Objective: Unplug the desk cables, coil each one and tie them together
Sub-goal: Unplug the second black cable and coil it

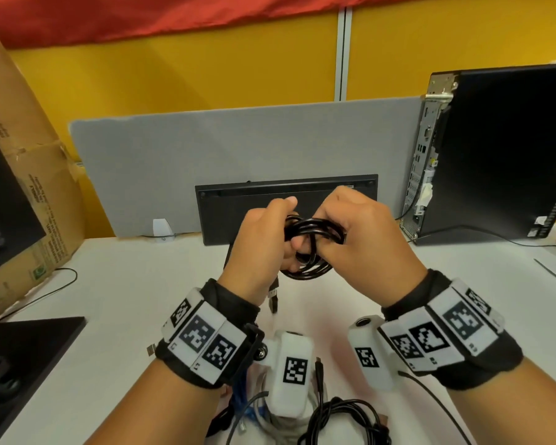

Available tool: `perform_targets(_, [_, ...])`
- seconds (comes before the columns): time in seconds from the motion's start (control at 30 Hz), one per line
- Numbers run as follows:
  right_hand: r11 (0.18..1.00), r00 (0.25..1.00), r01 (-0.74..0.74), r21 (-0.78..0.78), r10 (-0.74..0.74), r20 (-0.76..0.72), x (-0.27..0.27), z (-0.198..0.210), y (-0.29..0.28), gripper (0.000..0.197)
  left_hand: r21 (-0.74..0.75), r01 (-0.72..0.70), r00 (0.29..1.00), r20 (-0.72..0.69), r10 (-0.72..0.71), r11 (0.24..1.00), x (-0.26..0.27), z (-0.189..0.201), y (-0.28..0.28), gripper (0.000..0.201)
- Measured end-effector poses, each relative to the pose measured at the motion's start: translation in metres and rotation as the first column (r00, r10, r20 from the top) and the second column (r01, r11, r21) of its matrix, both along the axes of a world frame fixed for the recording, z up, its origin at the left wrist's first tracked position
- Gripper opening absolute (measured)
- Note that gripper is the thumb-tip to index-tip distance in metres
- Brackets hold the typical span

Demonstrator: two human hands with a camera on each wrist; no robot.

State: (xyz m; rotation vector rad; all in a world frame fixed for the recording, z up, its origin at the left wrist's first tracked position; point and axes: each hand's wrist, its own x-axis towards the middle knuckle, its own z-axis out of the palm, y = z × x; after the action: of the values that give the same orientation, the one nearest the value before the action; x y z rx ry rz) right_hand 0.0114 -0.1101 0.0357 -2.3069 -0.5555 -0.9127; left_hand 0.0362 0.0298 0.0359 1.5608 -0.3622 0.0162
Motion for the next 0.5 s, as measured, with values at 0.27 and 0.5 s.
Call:
perform_targets(0.27, [0.855, 0.932, -0.269, 0.443, 0.347, -0.103, 0.002, -0.004, -0.004, 0.044, -0.014, -0.002, 0.982, 0.189, 0.005, 1.000, 0.000, 0.004, 0.005, 0.030])
perform_targets(0.5, [0.771, 0.871, -0.239, 0.590, 0.439, -0.220, 0.003, -0.010, 0.007, 0.063, 0.127, 0.075, 0.917, 0.381, -0.118, 0.989, -0.006, 0.012, 0.014, 0.038])
